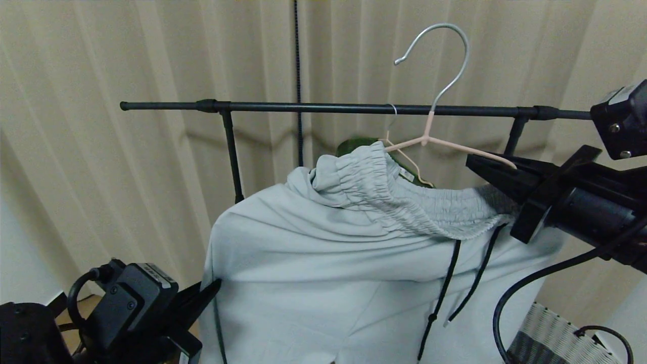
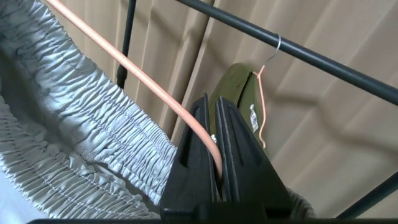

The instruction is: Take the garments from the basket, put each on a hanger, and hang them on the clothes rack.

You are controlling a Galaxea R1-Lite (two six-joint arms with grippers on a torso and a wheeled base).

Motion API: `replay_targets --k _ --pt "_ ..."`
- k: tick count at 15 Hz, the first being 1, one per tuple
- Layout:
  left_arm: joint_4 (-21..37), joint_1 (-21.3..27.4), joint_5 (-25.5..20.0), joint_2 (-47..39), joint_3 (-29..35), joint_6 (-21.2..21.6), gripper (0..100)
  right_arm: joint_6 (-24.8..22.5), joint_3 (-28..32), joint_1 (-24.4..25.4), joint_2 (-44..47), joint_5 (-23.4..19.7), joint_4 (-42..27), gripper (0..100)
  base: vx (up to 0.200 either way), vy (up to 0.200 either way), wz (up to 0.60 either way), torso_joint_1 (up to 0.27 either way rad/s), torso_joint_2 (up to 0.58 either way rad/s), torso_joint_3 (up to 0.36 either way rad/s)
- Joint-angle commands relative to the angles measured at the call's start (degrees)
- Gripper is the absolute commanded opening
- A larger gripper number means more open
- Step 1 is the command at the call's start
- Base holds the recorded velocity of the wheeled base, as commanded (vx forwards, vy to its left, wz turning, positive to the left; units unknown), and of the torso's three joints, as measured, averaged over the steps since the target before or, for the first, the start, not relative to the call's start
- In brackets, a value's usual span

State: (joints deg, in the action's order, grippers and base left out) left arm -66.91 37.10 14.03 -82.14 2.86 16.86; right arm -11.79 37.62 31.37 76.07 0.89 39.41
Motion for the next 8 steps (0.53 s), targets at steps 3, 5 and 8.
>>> replay_targets --k 3,5,8 --pt "0.03 -1.06 0.56 -2.06 -2.25 0.02 0 -0.16 1.58 -0.52 0.22 0.34 -0.04 0 0.000 0.000 0.00 0.000 0.00 0.000" --pt "0.38 -3.61 0.65 -1.97 -2.86 0.37 0 -0.16 2.72 -2.54 0.40 0.43 -0.21 0 0.000 0.000 0.00 0.000 0.00 0.000" --pt "0.56 -6.69 1.26 -2.15 -2.86 0.81 0 -0.16 4.48 -4.30 0.40 0.43 -0.48 0 0.000 0.000 0.00 0.000 0.00 0.000"
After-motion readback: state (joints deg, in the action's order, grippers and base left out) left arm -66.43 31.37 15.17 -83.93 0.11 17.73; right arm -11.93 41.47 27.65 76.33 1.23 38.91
